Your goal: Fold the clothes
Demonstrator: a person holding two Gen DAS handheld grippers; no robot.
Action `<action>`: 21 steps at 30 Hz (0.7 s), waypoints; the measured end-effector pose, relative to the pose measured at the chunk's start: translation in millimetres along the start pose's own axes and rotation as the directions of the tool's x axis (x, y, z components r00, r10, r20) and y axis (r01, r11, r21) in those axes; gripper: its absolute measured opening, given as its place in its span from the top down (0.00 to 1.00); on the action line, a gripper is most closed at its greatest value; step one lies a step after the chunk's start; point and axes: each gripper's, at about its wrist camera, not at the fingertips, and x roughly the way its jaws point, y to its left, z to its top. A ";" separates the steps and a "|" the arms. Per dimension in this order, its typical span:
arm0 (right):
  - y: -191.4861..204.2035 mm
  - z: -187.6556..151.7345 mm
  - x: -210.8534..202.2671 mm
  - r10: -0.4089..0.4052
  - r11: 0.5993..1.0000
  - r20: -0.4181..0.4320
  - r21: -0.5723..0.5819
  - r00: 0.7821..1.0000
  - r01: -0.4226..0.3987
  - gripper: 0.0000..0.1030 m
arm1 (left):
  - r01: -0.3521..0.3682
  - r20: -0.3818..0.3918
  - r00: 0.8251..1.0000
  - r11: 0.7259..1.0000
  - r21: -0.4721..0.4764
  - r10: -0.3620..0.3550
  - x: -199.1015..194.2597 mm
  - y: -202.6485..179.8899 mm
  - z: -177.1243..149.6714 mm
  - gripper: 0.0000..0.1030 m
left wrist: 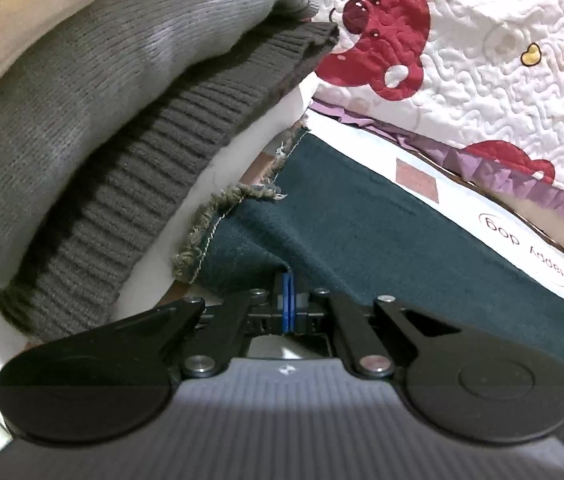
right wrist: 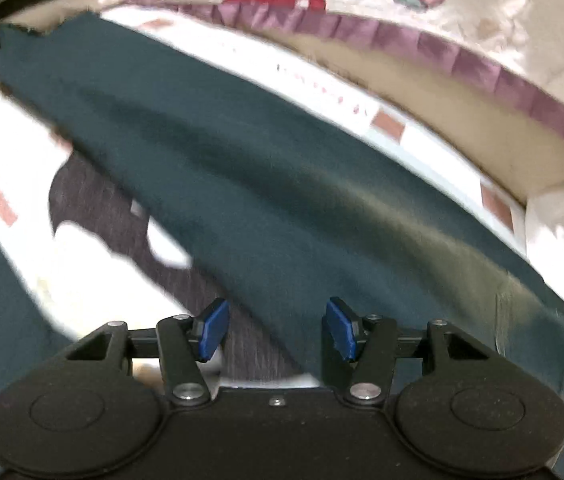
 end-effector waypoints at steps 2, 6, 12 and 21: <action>-2.1 7.1 6.5 0.020 1.000 0.037 0.010 0.999 -0.020 0.52 | 0.006 -0.001 1.000 1.000 -0.004 -0.006 -1.6 1.3 1.6 0.99; 3.8 25.1 -10.9 0.042 0.999 0.080 -0.004 0.996 -0.042 0.98 | 0.018 -0.003 1.000 1.000 -0.011 -0.018 -4.7 4.0 4.7 0.99; 14.4 14.0 -26.1 0.079 0.997 0.026 -0.004 0.997 -0.079 0.99 | 0.000 -0.074 0.997 0.999 -0.050 -0.004 0.8 14.8 -2.3 0.99; 15.9 1.9 -16.3 0.167 0.982 -0.043 0.100 0.985 -0.162 0.97 | -0.102 -0.113 0.988 0.994 0.045 0.107 -3.6 4.7 -6.1 0.97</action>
